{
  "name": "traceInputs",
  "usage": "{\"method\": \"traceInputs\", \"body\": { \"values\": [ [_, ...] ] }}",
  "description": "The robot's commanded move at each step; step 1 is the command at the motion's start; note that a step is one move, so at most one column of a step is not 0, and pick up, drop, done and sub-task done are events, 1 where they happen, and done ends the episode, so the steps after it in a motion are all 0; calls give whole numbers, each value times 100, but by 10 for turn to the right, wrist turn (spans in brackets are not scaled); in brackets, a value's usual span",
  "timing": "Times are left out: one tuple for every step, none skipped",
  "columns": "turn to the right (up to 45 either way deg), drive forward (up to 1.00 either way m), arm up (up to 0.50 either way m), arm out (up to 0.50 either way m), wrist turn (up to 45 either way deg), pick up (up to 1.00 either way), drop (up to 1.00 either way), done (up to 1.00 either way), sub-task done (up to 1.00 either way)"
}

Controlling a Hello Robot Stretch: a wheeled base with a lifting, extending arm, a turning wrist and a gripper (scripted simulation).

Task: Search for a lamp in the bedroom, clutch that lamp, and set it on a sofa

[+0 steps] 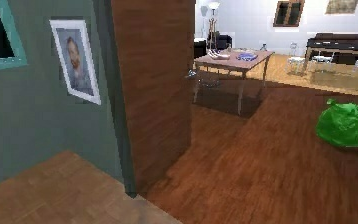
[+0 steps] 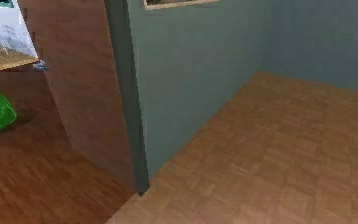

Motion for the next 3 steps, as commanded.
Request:
{"method": "traceInputs", "body": {
  "values": [
    [-450,0,0,0,0,0,0,0,0],
    [-420,0,0,0,0,0,0,0,0],
    [0,35,0,0,0,0,0,0,0]
  ]
}}
